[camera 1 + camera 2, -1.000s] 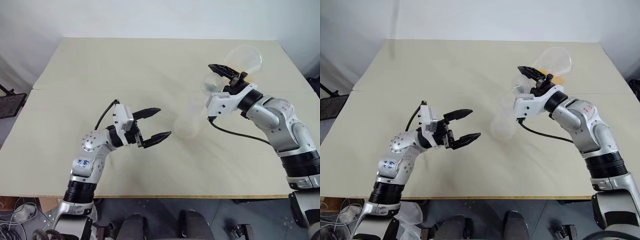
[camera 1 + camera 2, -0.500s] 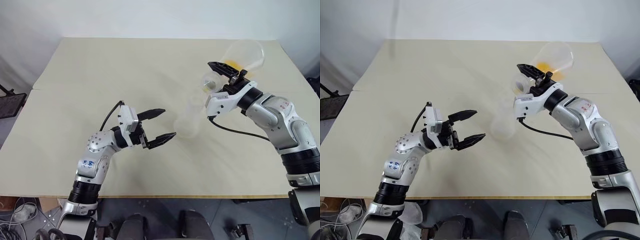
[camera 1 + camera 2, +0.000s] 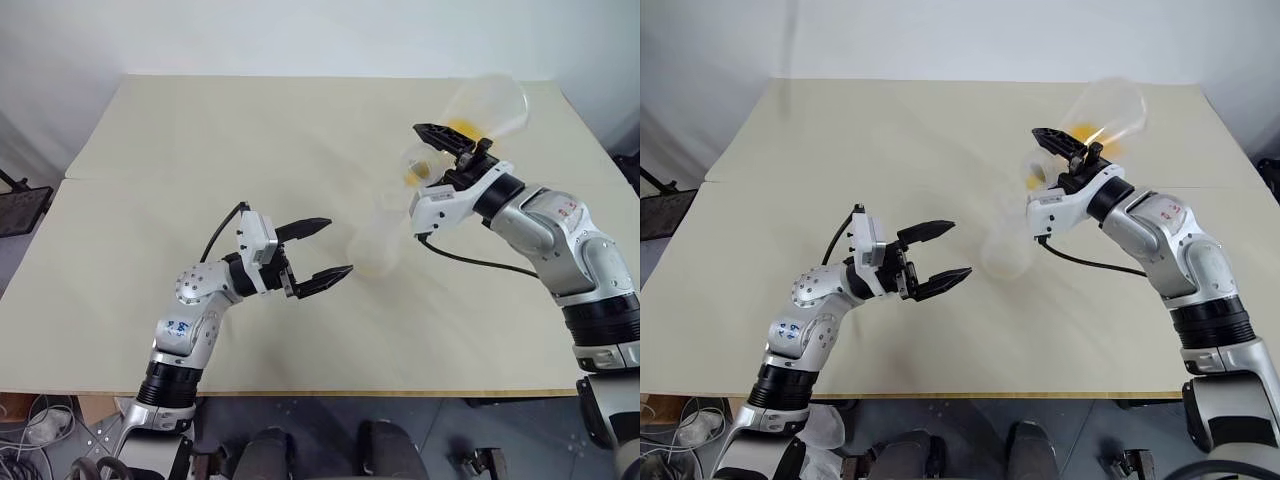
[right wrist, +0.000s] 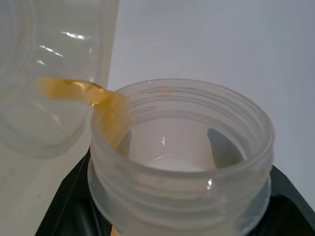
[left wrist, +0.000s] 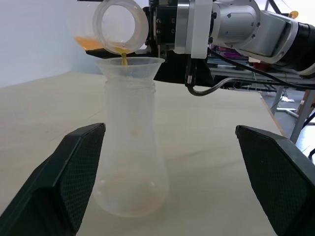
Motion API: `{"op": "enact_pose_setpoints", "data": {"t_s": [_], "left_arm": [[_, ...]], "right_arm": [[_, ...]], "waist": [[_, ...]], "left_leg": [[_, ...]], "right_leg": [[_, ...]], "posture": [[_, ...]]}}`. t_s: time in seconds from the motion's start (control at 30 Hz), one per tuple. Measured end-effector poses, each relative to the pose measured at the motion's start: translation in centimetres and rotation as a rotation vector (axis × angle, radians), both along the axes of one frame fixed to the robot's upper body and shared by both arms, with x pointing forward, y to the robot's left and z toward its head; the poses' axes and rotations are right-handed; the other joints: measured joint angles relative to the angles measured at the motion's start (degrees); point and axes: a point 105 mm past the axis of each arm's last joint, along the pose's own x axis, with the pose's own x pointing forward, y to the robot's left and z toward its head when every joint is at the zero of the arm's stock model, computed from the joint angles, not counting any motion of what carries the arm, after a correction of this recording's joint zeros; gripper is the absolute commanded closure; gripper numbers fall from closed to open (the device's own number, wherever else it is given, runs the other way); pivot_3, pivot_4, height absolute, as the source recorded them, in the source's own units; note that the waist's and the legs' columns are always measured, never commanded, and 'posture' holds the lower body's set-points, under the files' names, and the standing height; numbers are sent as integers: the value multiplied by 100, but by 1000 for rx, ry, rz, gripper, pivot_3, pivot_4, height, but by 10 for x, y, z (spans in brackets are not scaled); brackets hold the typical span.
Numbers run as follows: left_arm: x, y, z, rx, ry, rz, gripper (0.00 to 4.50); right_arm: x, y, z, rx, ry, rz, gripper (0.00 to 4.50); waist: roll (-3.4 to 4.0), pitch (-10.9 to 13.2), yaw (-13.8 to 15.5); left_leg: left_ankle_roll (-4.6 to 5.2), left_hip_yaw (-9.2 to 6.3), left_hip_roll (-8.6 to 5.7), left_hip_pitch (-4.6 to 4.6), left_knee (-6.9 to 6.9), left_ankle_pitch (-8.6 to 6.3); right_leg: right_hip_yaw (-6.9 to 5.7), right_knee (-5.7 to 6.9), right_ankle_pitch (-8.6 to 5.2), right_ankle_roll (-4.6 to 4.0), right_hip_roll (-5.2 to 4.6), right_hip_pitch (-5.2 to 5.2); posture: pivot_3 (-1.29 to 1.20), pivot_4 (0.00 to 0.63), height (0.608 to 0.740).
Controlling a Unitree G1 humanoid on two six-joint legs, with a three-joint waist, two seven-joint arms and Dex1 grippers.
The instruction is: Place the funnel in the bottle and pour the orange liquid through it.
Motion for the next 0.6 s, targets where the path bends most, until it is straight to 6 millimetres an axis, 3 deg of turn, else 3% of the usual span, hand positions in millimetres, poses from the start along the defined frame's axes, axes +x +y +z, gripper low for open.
{"op": "enact_pose_setpoints", "data": {"t_s": [0.6], "left_arm": [[2, -1, 0, -8, 8, 15, 0]], "right_arm": [[0, -7, 0, -41, -17, -16, 2022]], "waist": [[0, 0, -4]], "left_leg": [[0, 0, 0, 0, -1, 0]], "right_leg": [[0, 0, 0, 0, 0, 0]], "posture": [[0, 150, 740]]}}
